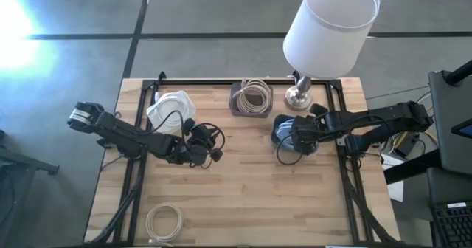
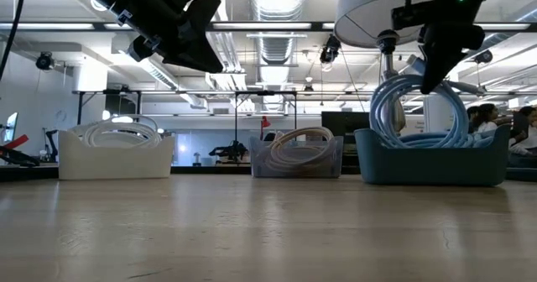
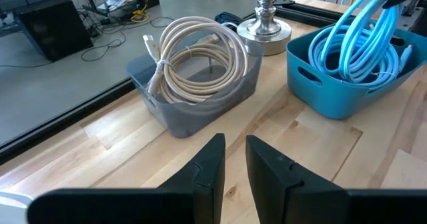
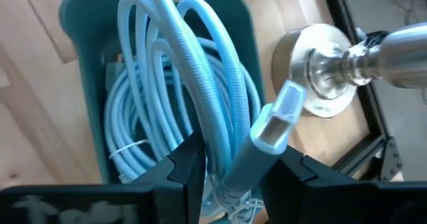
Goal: Pick & Place USB Port
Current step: Put the blue charger cable into the blue bin
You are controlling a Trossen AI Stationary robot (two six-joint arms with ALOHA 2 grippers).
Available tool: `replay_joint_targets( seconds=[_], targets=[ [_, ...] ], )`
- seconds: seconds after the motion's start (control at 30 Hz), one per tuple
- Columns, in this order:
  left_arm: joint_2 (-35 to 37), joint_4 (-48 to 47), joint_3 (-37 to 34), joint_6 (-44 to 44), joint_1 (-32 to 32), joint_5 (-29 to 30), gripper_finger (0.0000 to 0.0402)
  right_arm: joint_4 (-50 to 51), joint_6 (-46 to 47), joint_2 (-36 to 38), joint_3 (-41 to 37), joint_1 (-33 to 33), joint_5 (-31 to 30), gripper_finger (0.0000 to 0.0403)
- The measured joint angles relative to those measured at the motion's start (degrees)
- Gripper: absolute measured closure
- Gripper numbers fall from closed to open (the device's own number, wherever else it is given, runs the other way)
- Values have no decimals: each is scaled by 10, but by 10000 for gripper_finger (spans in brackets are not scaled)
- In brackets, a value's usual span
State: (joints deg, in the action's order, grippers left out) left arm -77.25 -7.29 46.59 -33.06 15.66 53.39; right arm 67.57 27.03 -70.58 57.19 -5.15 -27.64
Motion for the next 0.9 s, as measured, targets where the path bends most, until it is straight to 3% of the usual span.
replay_joint_targets(
  seconds=[0.2, 0.4, 0.5, 0.63, 0.8, 0.9],
  targets=[
    [0, 0, 0, 0, 0, 0, 337, -1, 0, 0, 0, 0, -5, 291],
    [0, 0, 0, 0, 0, 0, 337, -1, -7, 0, 4, -1, 10, 360],
    [0, 0, 0, 0, 0, 0, 337, 2, -31, 0, 11, -1, 15, 367],
    [0, 0, 0, 0, 0, 0, 337, 12, -57, 4, 44, -2, 50, 367],
    [0, 0, 0, 0, 0, 0, 337, 14, -97, 10, 92, 3, 139, 367],
    [0, 0, 0, 0, 0, 0, 337, 18, -97, 10, 99, 9, 153, 367]
  ],
)
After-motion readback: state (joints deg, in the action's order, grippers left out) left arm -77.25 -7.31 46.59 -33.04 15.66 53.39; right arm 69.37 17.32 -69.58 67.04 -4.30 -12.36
